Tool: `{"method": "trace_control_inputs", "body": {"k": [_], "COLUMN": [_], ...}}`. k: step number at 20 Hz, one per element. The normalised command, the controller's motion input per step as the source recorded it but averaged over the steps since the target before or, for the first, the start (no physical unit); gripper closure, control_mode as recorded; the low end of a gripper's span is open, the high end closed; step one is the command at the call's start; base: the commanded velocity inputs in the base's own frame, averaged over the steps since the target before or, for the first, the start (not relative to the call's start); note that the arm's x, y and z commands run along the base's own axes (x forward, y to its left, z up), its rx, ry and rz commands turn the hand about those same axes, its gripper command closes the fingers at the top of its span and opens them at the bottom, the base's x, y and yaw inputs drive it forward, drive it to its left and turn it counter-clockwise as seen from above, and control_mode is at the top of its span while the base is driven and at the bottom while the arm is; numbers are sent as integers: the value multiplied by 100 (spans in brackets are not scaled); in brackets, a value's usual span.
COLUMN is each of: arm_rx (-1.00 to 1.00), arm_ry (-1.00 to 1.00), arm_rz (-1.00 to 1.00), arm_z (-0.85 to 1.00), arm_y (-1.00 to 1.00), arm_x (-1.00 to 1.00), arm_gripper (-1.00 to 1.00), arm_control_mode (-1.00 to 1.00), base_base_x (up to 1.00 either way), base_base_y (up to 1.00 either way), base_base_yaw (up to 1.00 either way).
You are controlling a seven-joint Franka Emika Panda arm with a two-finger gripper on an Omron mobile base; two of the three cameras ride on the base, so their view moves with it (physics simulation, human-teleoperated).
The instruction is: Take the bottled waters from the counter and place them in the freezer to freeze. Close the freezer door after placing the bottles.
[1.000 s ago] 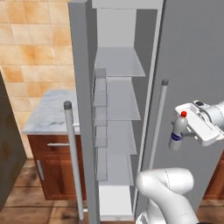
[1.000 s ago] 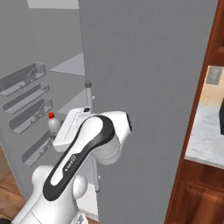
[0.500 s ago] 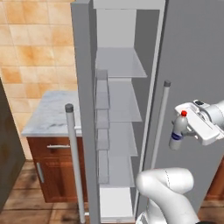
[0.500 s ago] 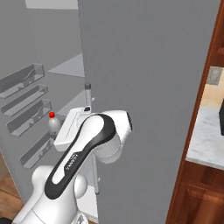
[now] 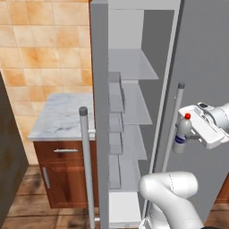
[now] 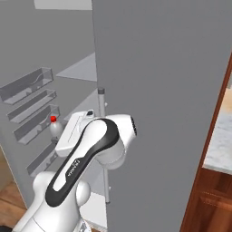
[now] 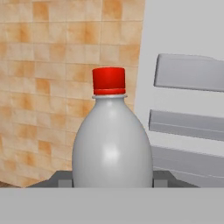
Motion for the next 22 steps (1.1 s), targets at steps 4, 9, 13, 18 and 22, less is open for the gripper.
{"method": "trace_control_inputs", "body": {"k": [4, 9, 13, 18, 22], "arm_rx": [0, 0, 0, 0, 0], "arm_ry": [0, 0, 0, 0, 0], "arm_rz": [0, 0, 0, 0, 0], "arm_z": [0, 0, 0, 0, 0], "arm_y": [0, 0, 0, 0, 0], "arm_x": [0, 0, 0, 0, 0], "arm_gripper": [100, 100, 100, 100, 100], "arm_control_mode": [100, 100, 100, 100, 100], "base_base_x": [27, 39, 40, 24, 21], "base_base_y": [5, 1, 2, 11, 18], "base_base_yaw": [-2, -1, -1, -1, -2]}}
